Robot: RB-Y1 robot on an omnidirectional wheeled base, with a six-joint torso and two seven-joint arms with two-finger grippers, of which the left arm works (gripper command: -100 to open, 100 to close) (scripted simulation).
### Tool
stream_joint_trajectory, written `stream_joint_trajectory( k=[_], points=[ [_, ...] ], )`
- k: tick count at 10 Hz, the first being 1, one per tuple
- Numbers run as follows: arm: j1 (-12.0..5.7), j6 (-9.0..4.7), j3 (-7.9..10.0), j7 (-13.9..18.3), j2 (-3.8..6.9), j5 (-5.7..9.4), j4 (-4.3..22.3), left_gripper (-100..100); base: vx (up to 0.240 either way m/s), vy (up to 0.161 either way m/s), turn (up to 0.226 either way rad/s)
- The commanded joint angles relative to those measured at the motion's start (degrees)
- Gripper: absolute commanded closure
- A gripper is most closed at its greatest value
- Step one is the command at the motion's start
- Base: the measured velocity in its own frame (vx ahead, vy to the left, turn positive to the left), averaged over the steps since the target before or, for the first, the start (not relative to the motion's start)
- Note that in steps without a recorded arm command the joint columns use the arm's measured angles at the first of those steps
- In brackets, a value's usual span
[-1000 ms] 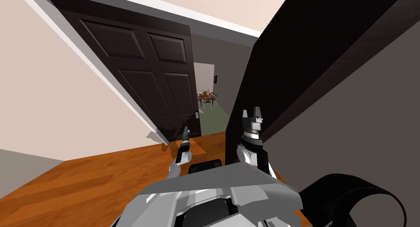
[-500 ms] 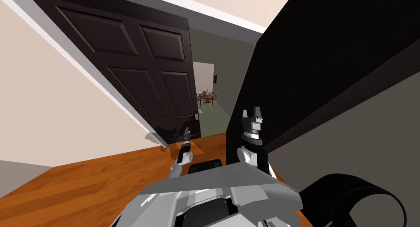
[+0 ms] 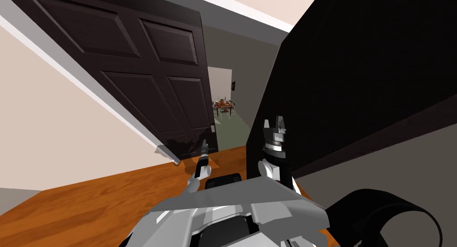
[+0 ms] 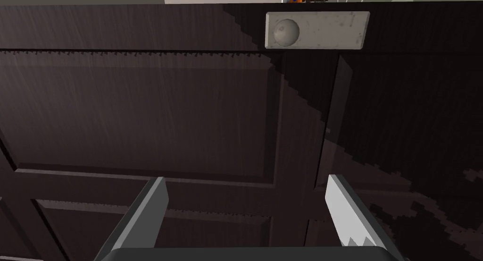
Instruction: Pull the door open
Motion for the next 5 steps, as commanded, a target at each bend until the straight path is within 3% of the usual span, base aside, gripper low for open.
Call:
stream_joint_trajectory(
  k=[1, 5],
  points=[
    [-0.80, -0.58, -0.27, -0.30, -0.41, 0.62, 2.00, -100, 0.101, 0.000, -0.024],
    [-3.63, -2.50, -1.22, -1.21, -2.35, 2.79, 9.06, -100, 0.173, 0.006, -0.048]
  ],
)
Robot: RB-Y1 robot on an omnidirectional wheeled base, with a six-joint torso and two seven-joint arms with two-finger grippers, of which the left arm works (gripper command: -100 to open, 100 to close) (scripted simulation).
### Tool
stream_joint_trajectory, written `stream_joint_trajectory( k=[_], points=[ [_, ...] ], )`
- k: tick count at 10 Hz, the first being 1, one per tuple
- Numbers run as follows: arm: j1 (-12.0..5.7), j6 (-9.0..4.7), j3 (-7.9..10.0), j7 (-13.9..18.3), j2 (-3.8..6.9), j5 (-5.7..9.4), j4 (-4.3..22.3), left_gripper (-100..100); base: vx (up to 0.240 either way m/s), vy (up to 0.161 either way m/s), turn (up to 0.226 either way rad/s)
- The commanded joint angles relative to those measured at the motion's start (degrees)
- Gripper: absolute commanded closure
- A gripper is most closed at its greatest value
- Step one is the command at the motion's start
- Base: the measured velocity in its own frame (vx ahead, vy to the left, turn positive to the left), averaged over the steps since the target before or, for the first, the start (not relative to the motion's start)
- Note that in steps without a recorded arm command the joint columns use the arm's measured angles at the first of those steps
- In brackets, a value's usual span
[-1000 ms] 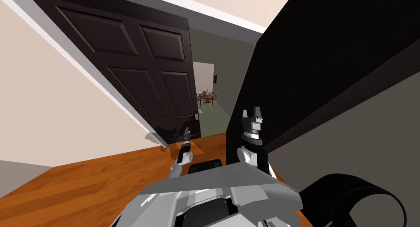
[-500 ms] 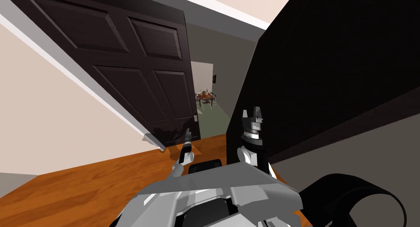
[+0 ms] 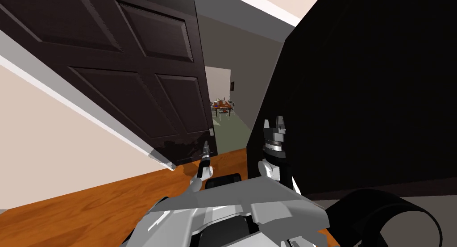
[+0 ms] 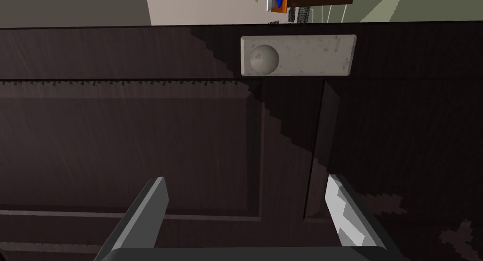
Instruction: Pull the door open
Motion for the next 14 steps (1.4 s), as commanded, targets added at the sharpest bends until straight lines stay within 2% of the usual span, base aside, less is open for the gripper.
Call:
stream_joint_trajectory(
  k=[1, 5, 7, 10, 12, 13, 14],
  points=[
    [-0.83, -0.33, -0.16, -0.30, -0.52, 0.55, 1.70, -100, 0.162, 0.007, -0.026],
    [-2.18, -1.25, -0.62, -0.73, -1.74, 1.58, 5.07, -100, 0.131, -0.003, -0.019],
    [-2.11, -1.17, -0.48, -0.45, -0.97, 1.28, 4.96, -100, -0.012, 0.004, 0.005],
    [-2.05, -0.82, -0.33, -0.14, 0.35, 1.03, 5.11, -100, -0.173, 0.014, 0.016],
    [-2.05, -0.82, -0.33, -0.14, 0.35, 1.03, 5.11, -100, -0.088, 0.000, 0.007],
    [-1.98, -0.35, -0.12, 0.28, 1.89, 0.74, 5.28, -100, -0.117, -0.011, 0.054],
    [-1.98, -0.35, -0.12, 0.28, 1.89, 0.74, 5.28, -100, -0.137, 0.007, 0.046]
  ],
)
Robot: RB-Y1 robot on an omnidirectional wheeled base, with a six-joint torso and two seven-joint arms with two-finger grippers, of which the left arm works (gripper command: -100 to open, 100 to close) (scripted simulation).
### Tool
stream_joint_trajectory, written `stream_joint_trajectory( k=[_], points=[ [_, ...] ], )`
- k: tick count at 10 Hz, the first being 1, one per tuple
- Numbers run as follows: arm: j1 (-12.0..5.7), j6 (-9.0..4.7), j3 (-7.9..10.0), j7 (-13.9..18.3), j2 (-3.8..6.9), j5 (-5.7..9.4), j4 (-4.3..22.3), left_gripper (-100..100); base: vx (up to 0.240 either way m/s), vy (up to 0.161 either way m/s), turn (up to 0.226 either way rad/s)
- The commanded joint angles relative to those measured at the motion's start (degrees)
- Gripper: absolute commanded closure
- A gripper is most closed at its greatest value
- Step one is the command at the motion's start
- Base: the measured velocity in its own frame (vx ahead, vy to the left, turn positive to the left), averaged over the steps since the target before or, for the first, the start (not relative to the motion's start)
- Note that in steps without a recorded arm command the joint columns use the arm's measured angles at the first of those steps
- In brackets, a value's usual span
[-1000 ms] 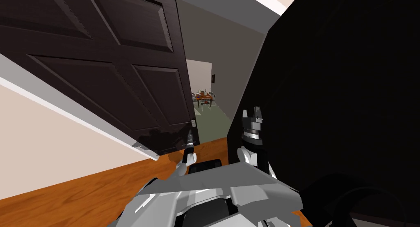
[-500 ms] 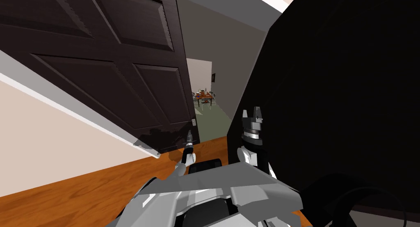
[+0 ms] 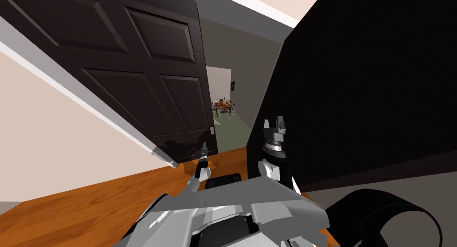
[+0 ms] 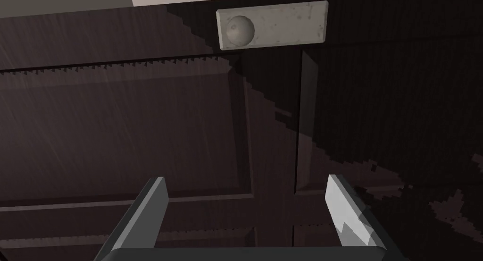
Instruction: Pull the door open
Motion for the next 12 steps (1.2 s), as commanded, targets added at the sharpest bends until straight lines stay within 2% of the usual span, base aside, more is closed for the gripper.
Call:
stream_joint_trajectory(
  k=[1, 3, 4, 7, 12],
  points=[
    [-0.20, 0.42, 0.33, 0.62, 1.61, -0.28, 0.49, -100, -0.140, 0.017, 0.047],
    [-0.21, 1.16, 0.82, 1.83, 3.87, -0.64, 0.74, -100, -0.121, 0.006, 0.008],
    [-0.34, 1.30, 1.06, 2.58, 4.35, -0.50, 0.72, -100, 0.068, 0.017, -0.215],
    [-0.48, 1.22, 1.14, 2.94, 4.13, -0.27, 0.61, -100, 0.163, -0.002, -0.090],
    [-0.74, 0.85, 1.18, 3.37, 2.96, 0.24, 0.36, -100, 0.216, 0.002, -0.037]
  ],
)
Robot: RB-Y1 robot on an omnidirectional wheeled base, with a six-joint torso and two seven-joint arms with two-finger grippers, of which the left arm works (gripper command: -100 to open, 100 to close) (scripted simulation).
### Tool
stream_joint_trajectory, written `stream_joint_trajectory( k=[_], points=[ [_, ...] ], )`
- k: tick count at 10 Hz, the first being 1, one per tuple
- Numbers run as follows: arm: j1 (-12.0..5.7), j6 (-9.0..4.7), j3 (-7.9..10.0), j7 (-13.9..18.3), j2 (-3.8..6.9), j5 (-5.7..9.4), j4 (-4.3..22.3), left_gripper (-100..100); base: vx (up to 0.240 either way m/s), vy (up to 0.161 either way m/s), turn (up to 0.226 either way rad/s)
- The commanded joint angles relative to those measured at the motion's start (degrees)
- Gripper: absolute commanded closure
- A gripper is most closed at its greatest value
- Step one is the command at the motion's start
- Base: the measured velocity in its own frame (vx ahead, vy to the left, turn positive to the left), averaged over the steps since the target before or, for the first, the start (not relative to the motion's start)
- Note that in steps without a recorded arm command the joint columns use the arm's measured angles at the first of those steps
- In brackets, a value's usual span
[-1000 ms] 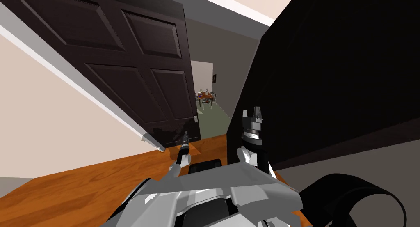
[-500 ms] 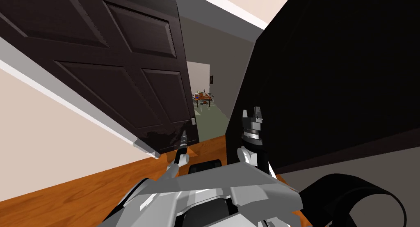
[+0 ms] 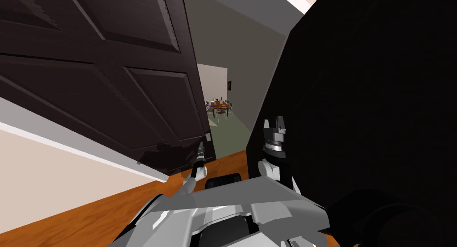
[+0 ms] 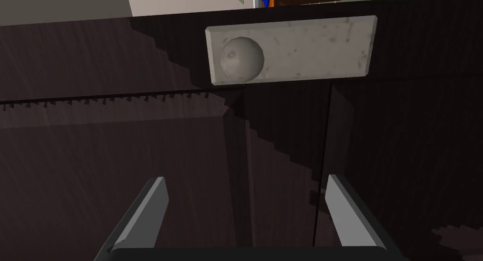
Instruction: Pull the door open
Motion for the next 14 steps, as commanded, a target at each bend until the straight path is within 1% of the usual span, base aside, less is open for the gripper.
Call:
stream_joint_trajectory(
  k=[1, 7, 8, 9, 14],
  points=[
    [-0.50, -0.43, -0.02, 0.32, -0.47, 0.12, 0.74, -100, 0.218, 0.000, 0.004],
    [-0.65, -0.74, -0.03, 0.48, -1.59, 0.48, 0.56, -100, 0.204, -0.034, 0.014],
    [-0.38, -0.81, -0.09, 0.49, -1.56, 0.42, 0.70, -100, 0.052, -0.024, 0.051],
    [-0.38, -0.81, -0.09, 0.49, -1.56, 0.42, 0.70, 100, -0.032, 0.000, -0.022],
    [-0.38, -0.81, -0.09, 0.49, -1.56, 0.42, 0.70, 100, -0.008, 0.004, -0.007]
  ],
)
